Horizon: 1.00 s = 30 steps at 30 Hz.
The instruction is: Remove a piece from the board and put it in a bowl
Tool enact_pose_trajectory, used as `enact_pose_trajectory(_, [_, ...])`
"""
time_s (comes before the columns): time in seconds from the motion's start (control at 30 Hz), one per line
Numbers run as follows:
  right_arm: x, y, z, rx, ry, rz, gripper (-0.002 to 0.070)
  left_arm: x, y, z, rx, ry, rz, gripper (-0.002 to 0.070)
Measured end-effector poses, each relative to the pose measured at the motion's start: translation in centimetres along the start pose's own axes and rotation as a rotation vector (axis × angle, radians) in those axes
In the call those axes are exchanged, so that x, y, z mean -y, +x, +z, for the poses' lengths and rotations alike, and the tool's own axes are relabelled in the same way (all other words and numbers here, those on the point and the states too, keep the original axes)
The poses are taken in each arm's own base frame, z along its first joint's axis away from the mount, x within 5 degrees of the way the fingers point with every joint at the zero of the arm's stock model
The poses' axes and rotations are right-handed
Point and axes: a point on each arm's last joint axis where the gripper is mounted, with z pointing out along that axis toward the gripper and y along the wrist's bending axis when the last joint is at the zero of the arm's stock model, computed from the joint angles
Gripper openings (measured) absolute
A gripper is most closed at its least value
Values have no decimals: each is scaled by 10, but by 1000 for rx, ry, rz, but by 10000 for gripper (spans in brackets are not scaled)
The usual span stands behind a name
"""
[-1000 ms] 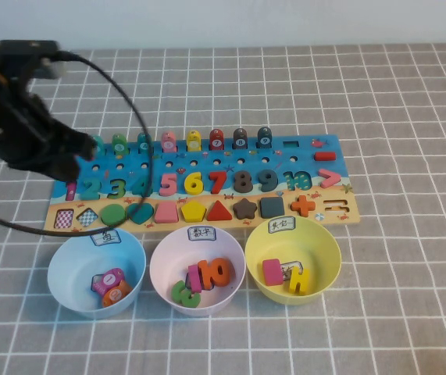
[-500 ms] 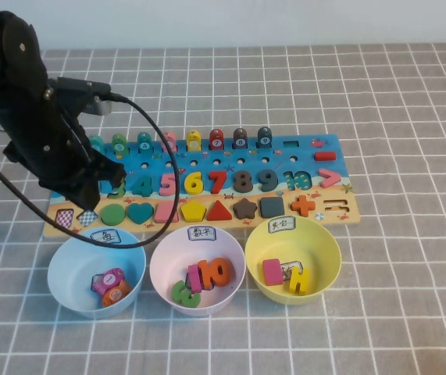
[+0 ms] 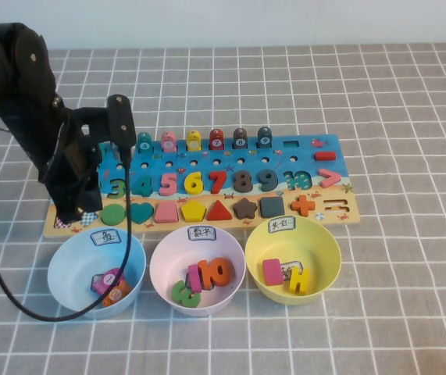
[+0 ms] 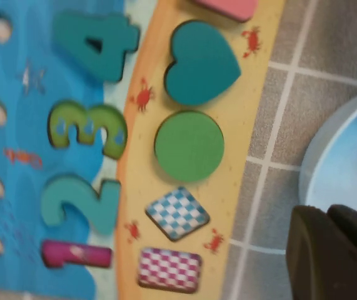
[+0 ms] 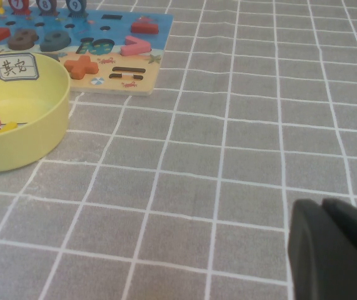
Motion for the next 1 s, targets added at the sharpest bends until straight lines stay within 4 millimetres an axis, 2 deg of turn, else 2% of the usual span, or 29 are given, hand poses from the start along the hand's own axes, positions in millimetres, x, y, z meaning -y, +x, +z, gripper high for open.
enact_pose_trajectory(0.13, [0,0,0,0,0,0,-17,-6,-3,1,1,-2,98,-1])
enact_pose_trajectory(0.37, [0,0,0,0,0,0,-17,-26,-14,2,25,-15,117,17])
enact_pose_trajectory(0.43, [0,0,0,0,0,0,-17,-28,-15,3,27,-16,119,64])
enact_pose_trajectory(0.6, [0,0,0,0,0,0,-17,-30,-16,10,23,-6,118,258])
enact_pose_trajectory(0.7, [0,0,0,0,0,0,-17,-32,-16,14,22,-4,117,340])
enact_pose_trajectory(0.87, [0,0,0,0,0,0,-17,-34,-16,25,14,14,124,375])
enact_pose_trajectory(1.0, [0,0,0,0,0,0,-17,-34,-16,26,12,15,163,378])
